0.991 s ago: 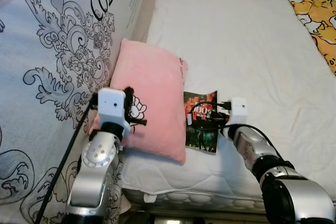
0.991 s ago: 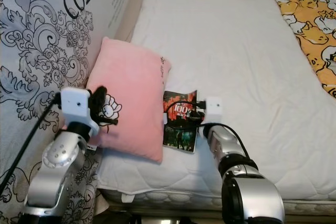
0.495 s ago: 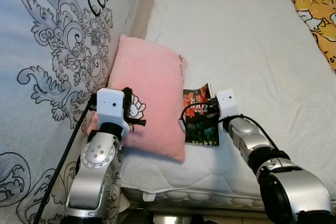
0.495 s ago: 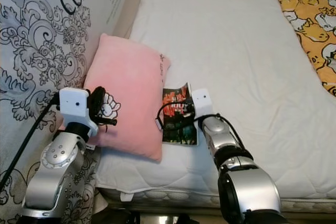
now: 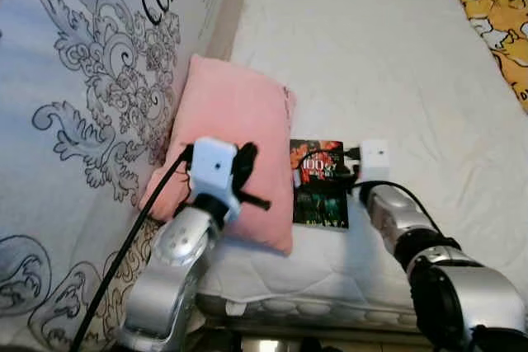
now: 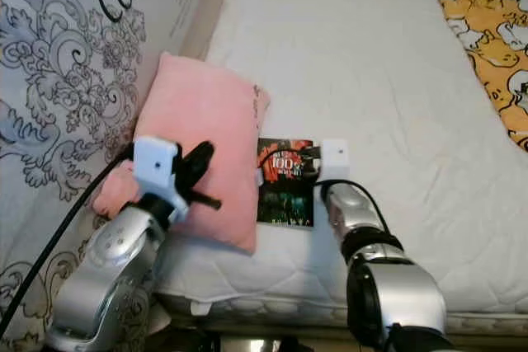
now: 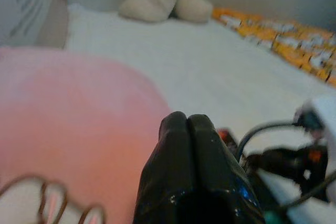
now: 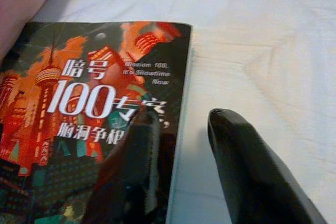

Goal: Clean up the room

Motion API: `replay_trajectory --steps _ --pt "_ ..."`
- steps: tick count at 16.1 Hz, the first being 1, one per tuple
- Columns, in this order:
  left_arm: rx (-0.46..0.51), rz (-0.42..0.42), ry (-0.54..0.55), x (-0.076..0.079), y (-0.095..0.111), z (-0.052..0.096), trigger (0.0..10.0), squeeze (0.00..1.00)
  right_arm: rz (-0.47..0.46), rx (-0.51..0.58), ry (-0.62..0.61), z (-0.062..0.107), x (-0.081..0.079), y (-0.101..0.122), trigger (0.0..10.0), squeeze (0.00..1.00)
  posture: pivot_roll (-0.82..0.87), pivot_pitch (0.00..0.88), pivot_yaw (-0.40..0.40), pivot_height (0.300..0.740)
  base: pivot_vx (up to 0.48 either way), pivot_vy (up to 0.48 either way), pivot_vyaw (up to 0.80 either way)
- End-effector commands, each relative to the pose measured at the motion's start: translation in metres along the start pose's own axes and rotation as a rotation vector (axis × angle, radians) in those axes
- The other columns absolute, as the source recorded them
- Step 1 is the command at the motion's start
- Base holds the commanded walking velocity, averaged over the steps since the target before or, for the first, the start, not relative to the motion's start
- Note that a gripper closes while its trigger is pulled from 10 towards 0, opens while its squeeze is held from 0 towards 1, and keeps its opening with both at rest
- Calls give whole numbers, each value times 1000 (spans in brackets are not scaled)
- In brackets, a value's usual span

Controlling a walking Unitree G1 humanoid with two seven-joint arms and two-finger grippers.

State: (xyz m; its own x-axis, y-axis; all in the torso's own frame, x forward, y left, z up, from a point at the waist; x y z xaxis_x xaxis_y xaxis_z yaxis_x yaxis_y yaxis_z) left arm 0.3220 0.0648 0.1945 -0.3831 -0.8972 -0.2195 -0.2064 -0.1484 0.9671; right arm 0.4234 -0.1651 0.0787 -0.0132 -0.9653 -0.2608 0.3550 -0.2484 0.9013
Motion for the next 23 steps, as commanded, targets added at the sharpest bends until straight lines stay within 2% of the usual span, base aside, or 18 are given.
replay_trajectory --steps 1,2,5,7,8,9,10,11,12,14,15,16,17,18,19,21,23 --pt "28 17 -19 4 9 -4 10000 0 -12 -11 -11 2 6 -5 10000 1000 447 132 -42 740 0 0 0" --pt "37 15 -26 4 8 -9 10000 0 32 6 -9 2 7 -1 10000 1000 430 92 -48 740 0 0 0" --pt "14 -73 -35 -1 -8 -9 10000 0 7 166 20 5 6 22 10000 1000 417 22 -80 740 0 0 0" --pt "-17 -90 34 -20 -23 -4 10000 0 74 289 -13 17 17 18 10000 1000 387 0 -91 740 0 0 0" --pt "-102 -73 100 -36 -48 1 10000 0 63 331 -77 32 31 0 10000 1000 325 0 -85 740 0 0 0" --pt "-196 -55 169 -53 -82 10 10000 1000 40 373 -126 57 42 -27 10000 1000 301 0 -83 740 0 0 0" --pt "-253 -97 210 -62 -101 15 10000 1000 31 368 -98 70 38 -44 10000 1000 276 0 -76 740 0 0 0" --pt "-278 -95 226 -63 -109 17 10000 1000 3 358 -90 74 38 -52 10000 733 264 0 -73 740 0 0 0" --pt "-295 -90 247 -63 -117 17 10000 1000 -19 347 -94 77 41 -58 10000 0 235 0 -64 740 0 0 0" --pt "-274 -50 265 -59 -118 13 10000 1000 -23 357 -103 78 41 -51 10000 0 214 0 -59 740 0 -240 0" --pt "-223 -59 242 -51 -109 3 10000 1000 -10 376 -87 74 36 -39 10000 0 199 0 -56 740 0 -480 0" --pt "-179 -70 246 -49 -103 -4 10000 1000 7 397 -98 72 35 -27 10000 404 195 0 -55 740 0 -480 0" --pt "-159 -74 253 -50 -100 -5 10000 1000 28 411 -111 73 38 -23 10000 1000 198 0 -55 740 0 -480 0" --pt "-152 -76 259 -51 -99 -5 10000 1000 30 410 -110 72 38 -23 10000 1000 198 0 -55 740 0 -480 0" --pt "-129 -36 273 -53 -96 -3 10000 1000 5 371 -85 73 38 -33 10000 1000 208 0 -56 740 0 -472 0" --pt "-103 -88 262 -53 -91 -2 10000 1000 6 354 -63 75 34 -39 10000 1000 214 0 -56 740 0 -442 0" --pt "-81 -73 261 -52 -89 -3 10000 1000 11 341 -63 75 30 -43 10000 1000 224 0 -49 740 0 -441 0"
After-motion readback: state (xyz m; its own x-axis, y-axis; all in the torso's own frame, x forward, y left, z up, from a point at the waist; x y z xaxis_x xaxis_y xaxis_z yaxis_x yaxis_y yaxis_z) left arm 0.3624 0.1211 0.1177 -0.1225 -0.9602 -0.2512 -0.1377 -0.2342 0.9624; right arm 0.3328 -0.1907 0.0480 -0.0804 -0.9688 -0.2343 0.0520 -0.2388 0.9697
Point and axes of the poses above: a point about 5 cm out from each wrist's last joint towards the gripper, its own z axis pointing back from the gripper into the wrist, its own y axis along the axis of the wrist's last joint, x = y × z, the point moved 5 cm from there along -z, pointing out of the wrist towards the gripper, and after that the axes turned 13 degrees about -z, right-handed, at the moved point
